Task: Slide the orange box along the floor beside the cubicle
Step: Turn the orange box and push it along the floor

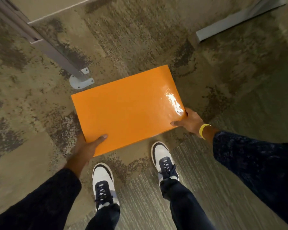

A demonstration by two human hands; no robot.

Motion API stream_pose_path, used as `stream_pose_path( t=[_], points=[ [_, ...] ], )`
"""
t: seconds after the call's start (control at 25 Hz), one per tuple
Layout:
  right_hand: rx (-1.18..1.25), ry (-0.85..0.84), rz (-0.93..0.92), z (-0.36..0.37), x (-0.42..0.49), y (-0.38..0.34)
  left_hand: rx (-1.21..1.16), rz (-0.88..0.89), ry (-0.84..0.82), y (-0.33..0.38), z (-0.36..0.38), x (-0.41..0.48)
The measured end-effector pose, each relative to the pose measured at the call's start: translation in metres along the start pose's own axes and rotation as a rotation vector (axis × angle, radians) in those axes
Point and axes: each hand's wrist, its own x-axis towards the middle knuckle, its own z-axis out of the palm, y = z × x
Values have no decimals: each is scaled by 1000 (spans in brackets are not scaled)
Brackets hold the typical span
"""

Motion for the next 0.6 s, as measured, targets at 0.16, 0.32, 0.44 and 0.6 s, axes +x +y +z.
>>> stream_pose_path(
  t=[0.16,0.32,0.44,0.6],
  points=[
    [145,20,23,-48,-10,21,-1,17,-68,36,43,-4],
    [216,70,10,-96,-7,36,28,16,-140,76,84,-3],
    [246,104,20,-137,2,46,21,18,-177,106,122,-6],
    [258,135,2,-194,18,51,10,27,-201,139,175,-11]
  ],
)
